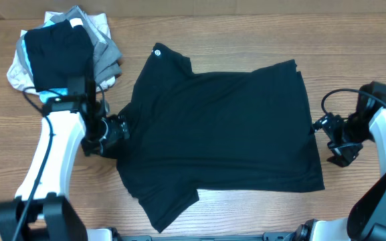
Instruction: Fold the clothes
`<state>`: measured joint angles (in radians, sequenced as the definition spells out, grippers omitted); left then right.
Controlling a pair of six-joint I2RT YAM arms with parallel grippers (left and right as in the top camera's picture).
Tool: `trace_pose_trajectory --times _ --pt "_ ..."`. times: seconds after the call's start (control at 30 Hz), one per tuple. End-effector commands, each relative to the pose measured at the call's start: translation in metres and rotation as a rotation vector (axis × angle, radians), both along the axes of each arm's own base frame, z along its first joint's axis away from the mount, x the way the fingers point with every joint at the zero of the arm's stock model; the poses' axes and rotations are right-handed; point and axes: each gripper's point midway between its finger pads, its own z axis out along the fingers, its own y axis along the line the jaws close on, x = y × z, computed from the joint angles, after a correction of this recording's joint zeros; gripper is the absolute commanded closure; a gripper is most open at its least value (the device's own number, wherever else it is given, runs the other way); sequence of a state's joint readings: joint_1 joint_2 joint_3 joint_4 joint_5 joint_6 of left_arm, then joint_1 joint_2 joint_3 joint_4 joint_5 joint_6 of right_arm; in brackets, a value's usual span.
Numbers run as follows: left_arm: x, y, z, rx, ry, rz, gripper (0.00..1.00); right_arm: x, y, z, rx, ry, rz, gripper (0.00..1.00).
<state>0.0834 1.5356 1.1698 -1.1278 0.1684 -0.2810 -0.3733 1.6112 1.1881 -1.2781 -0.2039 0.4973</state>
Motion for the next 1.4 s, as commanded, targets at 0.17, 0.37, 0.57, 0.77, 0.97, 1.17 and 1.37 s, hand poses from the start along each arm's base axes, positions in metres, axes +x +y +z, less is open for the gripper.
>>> trace_pose_trajectory --times 0.17,0.37,0.57,0.77,0.97,1.17,1.37 --pt "-0.014 -0.025 0.090 0.003 -0.221 -0.093 0.00 0.006 0.011 0.076 -0.006 -0.227 0.085 0.10" --pt "-0.069 -0.038 0.107 -0.021 -0.161 -0.070 0.00 -0.025 0.023 0.115 -0.054 -0.331 0.107 0.00" --pt "-0.101 -0.062 0.094 -0.081 -0.051 -0.141 0.00 -0.046 0.032 0.126 -0.064 -0.353 0.111 0.00" --pt "-0.141 -0.079 0.043 -0.084 0.145 -0.174 0.00 -0.053 0.035 0.114 -0.051 -0.322 0.140 0.00" --pt "-0.172 -0.105 -0.002 -0.089 0.253 -0.184 0.00 -0.051 0.034 0.109 -0.054 -0.327 0.146 0.00" --pt "-0.184 -0.109 -0.036 -0.013 0.273 -0.073 0.01 -0.050 0.033 0.107 -0.056 -0.331 0.157 0.00" --pt "-0.196 -0.103 -0.061 0.013 0.311 0.032 0.04 -0.048 0.032 0.107 -0.060 -0.339 0.157 0.00"
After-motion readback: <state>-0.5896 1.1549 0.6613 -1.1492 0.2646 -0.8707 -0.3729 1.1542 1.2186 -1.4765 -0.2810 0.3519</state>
